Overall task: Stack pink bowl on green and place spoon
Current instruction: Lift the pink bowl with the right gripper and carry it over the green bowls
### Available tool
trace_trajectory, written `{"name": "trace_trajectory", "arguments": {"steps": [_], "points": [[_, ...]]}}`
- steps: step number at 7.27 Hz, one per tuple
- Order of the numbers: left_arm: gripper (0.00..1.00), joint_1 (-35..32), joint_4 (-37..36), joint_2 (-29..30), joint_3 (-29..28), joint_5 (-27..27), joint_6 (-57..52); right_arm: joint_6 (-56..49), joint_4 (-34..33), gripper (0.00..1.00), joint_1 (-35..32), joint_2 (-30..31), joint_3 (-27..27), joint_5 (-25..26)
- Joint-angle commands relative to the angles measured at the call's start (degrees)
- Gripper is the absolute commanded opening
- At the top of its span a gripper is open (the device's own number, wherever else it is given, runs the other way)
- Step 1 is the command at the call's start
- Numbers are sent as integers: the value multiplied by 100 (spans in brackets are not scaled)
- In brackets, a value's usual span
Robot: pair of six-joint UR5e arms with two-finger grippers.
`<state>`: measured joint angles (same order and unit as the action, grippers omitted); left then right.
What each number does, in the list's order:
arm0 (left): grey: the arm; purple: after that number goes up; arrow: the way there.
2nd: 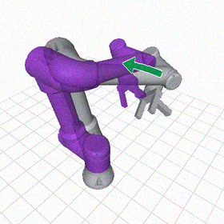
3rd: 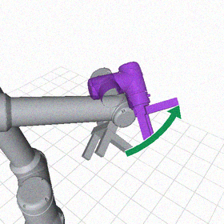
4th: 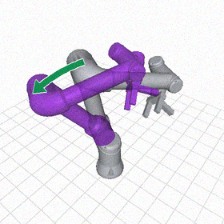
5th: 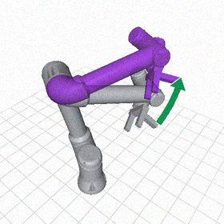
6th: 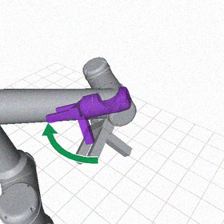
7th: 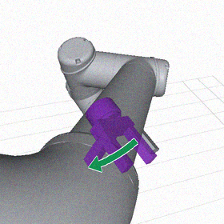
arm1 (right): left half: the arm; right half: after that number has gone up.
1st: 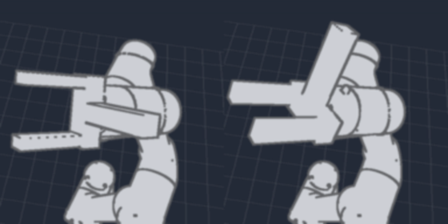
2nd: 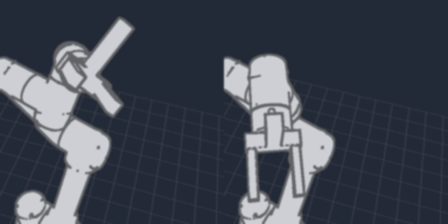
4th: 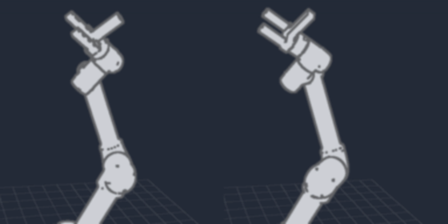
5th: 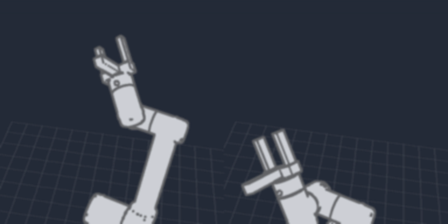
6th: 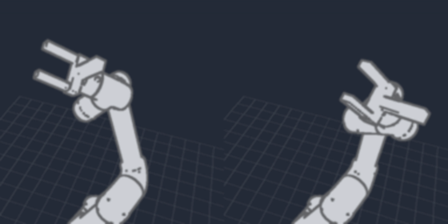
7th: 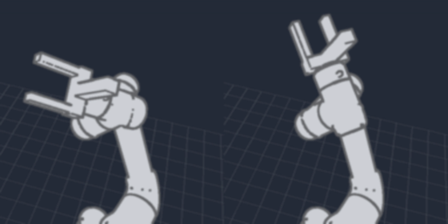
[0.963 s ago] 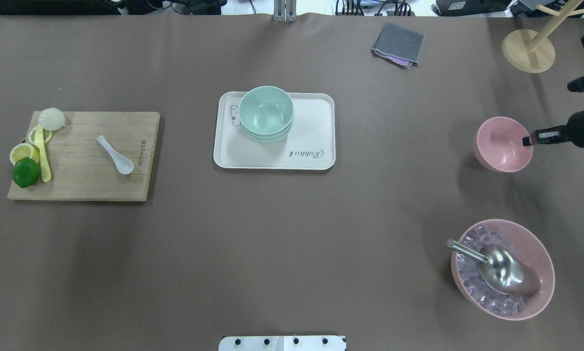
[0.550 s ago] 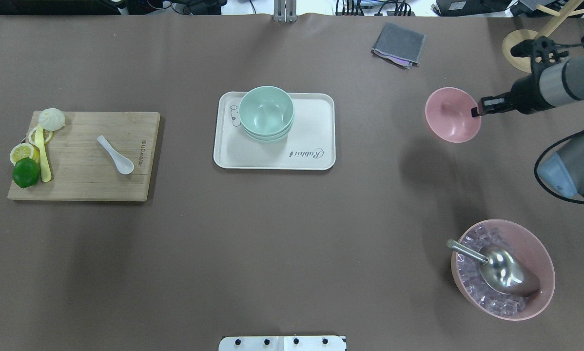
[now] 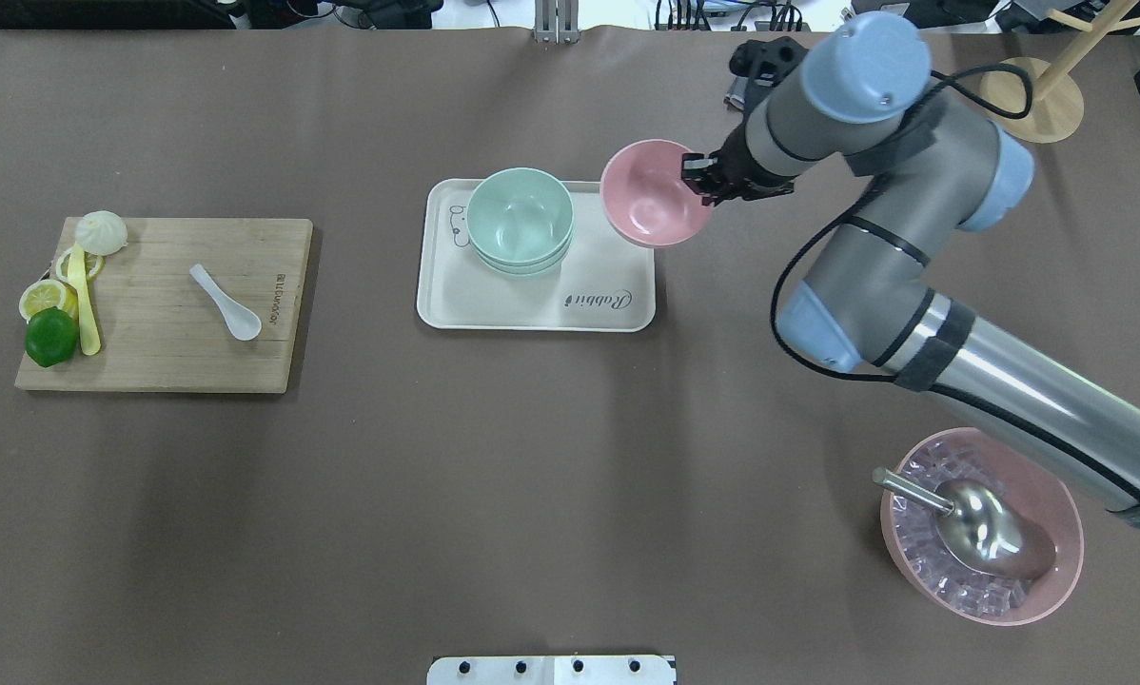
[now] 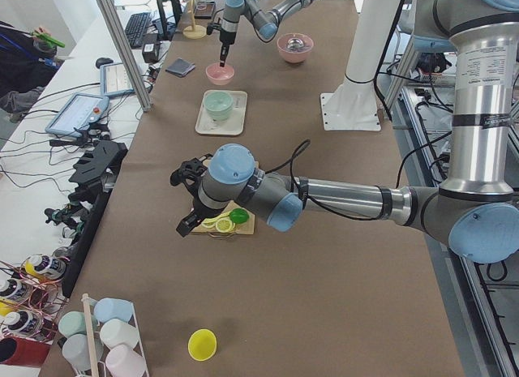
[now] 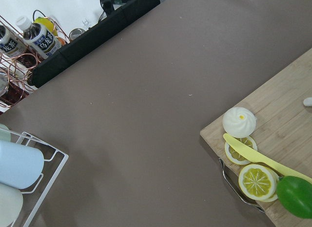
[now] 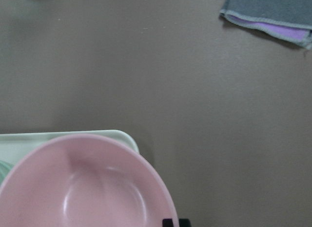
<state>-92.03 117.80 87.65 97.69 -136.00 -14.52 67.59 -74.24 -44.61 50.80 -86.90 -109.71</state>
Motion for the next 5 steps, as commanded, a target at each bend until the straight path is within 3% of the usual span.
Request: {"name": "trace_trajectory", "arguments": {"steps": [1,2,4,5], "points": [[98,9,6,-2,-31,3,-7,561,-722,0,215,-842,24,169],[98,1,6,-2,-31,3,-7,675,-732,0,372,-949,190,186],[98,1,-3,-2,-40,12,-7,1028,-706,0,593,-1833,1345,545],[98,9,6,6,-57,3,-7,1019,-697,0,611,-1872,1447,547]]}}
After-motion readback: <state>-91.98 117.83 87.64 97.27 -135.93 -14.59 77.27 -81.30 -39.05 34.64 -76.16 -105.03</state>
